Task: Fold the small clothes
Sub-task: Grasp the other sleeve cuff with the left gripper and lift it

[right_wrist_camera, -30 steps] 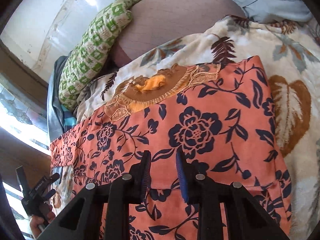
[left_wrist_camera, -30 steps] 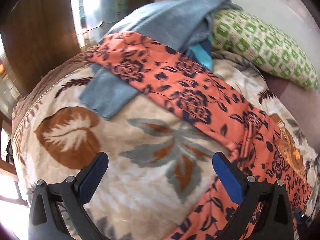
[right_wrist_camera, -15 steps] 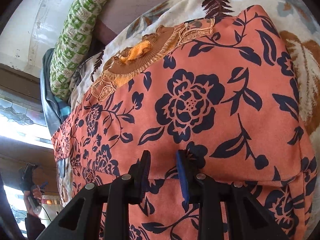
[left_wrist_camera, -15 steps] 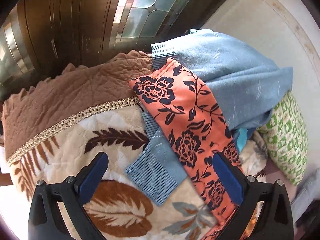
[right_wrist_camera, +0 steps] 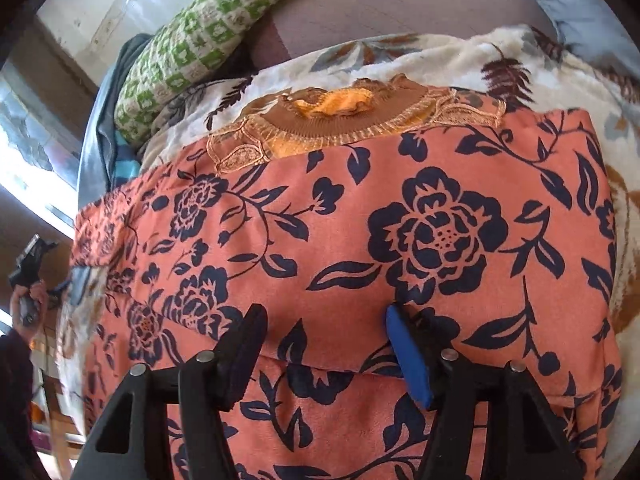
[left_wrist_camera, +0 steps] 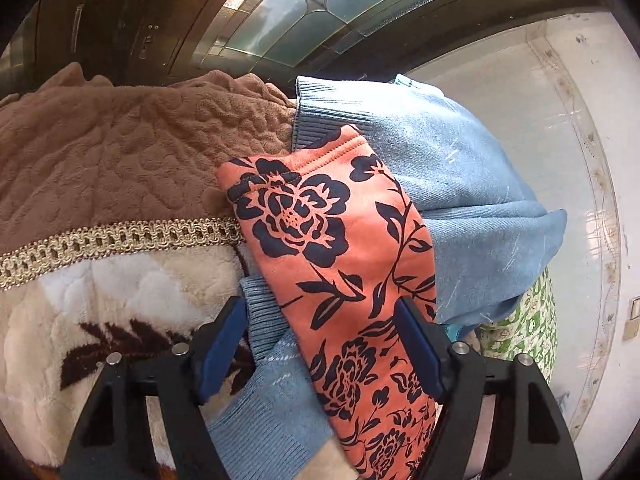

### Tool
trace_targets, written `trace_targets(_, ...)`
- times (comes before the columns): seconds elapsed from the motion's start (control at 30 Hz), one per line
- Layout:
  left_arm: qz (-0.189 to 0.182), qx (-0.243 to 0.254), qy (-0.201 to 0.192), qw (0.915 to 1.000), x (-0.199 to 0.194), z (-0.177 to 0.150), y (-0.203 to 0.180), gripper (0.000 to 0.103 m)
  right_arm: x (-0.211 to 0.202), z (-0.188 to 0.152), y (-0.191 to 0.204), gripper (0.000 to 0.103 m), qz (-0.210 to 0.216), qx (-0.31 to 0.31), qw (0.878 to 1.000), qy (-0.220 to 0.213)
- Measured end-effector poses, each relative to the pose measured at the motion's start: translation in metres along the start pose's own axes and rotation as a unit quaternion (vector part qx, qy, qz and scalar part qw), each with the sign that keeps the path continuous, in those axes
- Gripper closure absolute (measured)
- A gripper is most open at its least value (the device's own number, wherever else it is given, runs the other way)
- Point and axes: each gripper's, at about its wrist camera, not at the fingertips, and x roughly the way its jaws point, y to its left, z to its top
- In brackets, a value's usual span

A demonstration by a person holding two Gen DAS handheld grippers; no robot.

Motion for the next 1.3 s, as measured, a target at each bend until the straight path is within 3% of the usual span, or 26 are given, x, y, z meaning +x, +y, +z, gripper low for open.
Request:
trace_targets(0.1,-0.019,-0.011,-0.012,0.9997,0.005,0.003,0.004,0.031,0.003,-0.003,0.008,0.030,-0.024,-0.022,0.999,-0.013)
trace_targets(0.27,-0.058,-0.032,-0.023,0.9976,0.003,0.006,0.015,0.032,0.002,-0.002,0.002,0.030,-0.009,-0.013,1.000,-0.018)
trace_targets(0.4,-0.071,-0.008,-0.011,0.9974,-0.014,-0.002,0.020,0.033,0.001,-0.004,0.003,0.030,-0.014,-0.022,0.999,-0.022)
trace_targets(0.53,-0.106,-0.020,-0.012,0.9941,-0.026,-0.001,0.016,0.033,0.004,-0.003,0.005,0.030,-0.017,-0.023,0.999,-0.026)
trace_targets(0.63,-0.098,-0.007,-0.009,0.9951,-0.017,0.002,0.003,0.033,0.003,-0.003,0.006,0.030,-0.017,-0.024,0.999,-0.027)
trace_targets(0.77,-0.088,-0.029,-0.006,0.9957,0.002,0.001,0.005,0.033,0.003,-0.003,0.005,0.030,-0.015,-0.025,0.999,-0.028)
trace_targets(1.3,-0.106,-0.037,-0.010,0.9936,-0.008,-0.008,0.024,0.033,0.003,-0.003,0.005,0.030,-0.016,-0.032,0.999,-0.030)
